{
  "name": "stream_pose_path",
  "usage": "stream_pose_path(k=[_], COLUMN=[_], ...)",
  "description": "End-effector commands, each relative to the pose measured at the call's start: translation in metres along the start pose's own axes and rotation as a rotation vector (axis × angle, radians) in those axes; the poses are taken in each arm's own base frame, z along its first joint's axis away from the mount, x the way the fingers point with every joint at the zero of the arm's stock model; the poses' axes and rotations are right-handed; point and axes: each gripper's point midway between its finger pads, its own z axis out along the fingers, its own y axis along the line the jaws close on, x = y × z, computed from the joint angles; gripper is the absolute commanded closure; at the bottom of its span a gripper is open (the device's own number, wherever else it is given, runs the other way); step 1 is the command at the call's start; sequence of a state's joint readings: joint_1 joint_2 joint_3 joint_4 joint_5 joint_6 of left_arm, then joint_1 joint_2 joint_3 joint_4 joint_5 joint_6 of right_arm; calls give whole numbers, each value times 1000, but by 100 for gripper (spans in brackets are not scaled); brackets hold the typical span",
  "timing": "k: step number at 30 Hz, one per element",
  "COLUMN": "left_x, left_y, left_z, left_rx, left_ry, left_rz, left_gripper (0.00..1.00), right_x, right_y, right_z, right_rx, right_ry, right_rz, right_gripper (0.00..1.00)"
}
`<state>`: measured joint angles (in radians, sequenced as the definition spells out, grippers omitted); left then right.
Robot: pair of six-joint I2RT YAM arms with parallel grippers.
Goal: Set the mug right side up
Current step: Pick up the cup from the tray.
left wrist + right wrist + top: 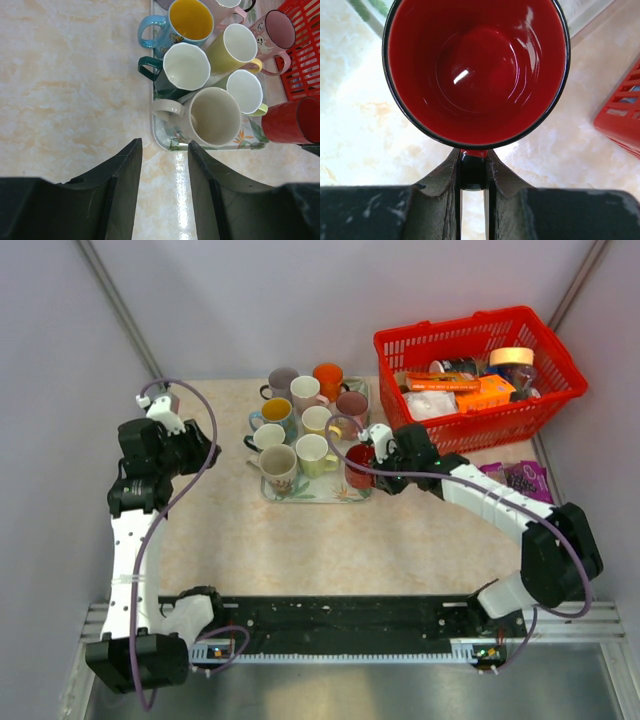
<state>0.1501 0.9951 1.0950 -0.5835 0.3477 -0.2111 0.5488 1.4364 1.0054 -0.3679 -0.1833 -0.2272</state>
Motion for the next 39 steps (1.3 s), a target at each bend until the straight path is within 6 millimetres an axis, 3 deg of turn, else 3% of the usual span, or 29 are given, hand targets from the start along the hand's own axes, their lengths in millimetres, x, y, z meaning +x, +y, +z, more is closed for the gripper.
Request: stream_pose_path(k=[1,3,10,14,17,21,24,26,29,31,35,39], left_x=[-22,-20,-16,-17,-19,-24,-23,-22,-22,-20,-18,-14], left_y=[-6,-5,-3,-4,-4,-6,-4,-4,-4,-2,4,13], left_z=[-10,-10,-12,-12,-13,-15,-14,-14,-14,-14,-13,-6], left_rx=[17,16,11,14,12,18,15,13,13,7,-18,-50], left_ry=[-84,-82,-84,-90,-97,-112,-110,-108,-104,-98,-80,-53], left_rz=[26,23,22,23,19,20,18,14,14,18,34,55], left_gripper=[53,53,53,53,53,53,53,52,51,50,48,39], right_x=[-57,-55,-69,-66,-58,-59,-58,-56,-56,-59,-81,-110], right_y=[-21,-27,-17,-11,-17,-10,-1,8,17,18,1,-21], right_z=[4,10,33,46,55,61,62,61,47,30,-21,-65], right_rx=[98,136,135,138,191,172,136,86,39,21,34,90], right_ry=[-151,-136,-133,-113,-96,-100,-96,-87,-83,-89,-147,-227], right_rz=[107,175,224,298,390,397,387,377,342,314,279,269], right_gripper=[100,100,100,100,100,100,84,61,39,34,27,9])
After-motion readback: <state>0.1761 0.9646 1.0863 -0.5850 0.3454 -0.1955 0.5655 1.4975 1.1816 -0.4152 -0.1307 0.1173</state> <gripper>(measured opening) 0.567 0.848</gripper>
